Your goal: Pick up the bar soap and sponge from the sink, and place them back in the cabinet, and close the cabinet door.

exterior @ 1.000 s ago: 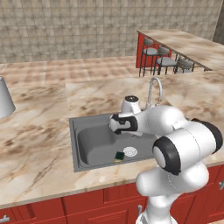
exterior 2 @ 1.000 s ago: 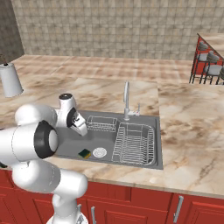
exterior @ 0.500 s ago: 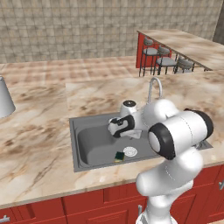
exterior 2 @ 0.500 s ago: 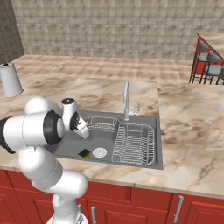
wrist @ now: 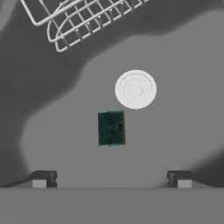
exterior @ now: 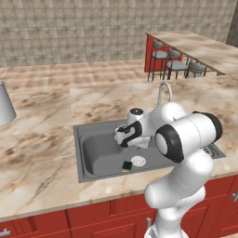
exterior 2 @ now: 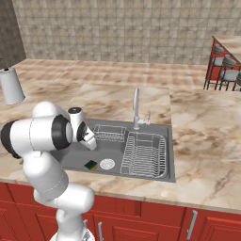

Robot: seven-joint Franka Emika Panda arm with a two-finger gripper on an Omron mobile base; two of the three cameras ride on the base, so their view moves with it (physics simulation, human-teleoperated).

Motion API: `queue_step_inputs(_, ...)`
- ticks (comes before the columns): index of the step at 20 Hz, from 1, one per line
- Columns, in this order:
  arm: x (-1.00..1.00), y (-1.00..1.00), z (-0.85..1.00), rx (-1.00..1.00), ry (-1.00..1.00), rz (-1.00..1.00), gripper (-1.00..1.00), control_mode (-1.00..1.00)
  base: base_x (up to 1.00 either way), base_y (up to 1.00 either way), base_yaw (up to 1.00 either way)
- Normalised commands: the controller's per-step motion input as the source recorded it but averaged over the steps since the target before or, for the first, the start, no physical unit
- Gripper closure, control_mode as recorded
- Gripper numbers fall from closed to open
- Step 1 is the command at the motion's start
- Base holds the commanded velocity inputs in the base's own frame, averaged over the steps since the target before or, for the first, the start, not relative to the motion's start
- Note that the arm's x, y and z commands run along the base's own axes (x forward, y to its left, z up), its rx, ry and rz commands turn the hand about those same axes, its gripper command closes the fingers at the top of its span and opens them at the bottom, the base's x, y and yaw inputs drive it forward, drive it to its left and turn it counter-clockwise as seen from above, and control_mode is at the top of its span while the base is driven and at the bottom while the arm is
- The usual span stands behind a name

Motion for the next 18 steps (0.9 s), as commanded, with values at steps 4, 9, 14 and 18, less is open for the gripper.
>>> queue_step_inputs(4,0.0,0.0,-0.08,0.0,0.04,0.01,-1.0,-1.0,0.0,0.0,0.0)
queue_step_inputs(9,0.0,0.0,-0.15,0.0,0.03,0.01,-1.0,-1.0,0.0,0.0,0.0)
queue_step_inputs(14,0.01,0.0,-0.22,0.0,0.0,0.01,-1.0,-1.0,0.0,0.0,0.0)
queue_step_inputs(18,0.03,0.0,-0.22,0.0,0.0,0.0,-1.0,-1.0,0.0,0.0,0.0)
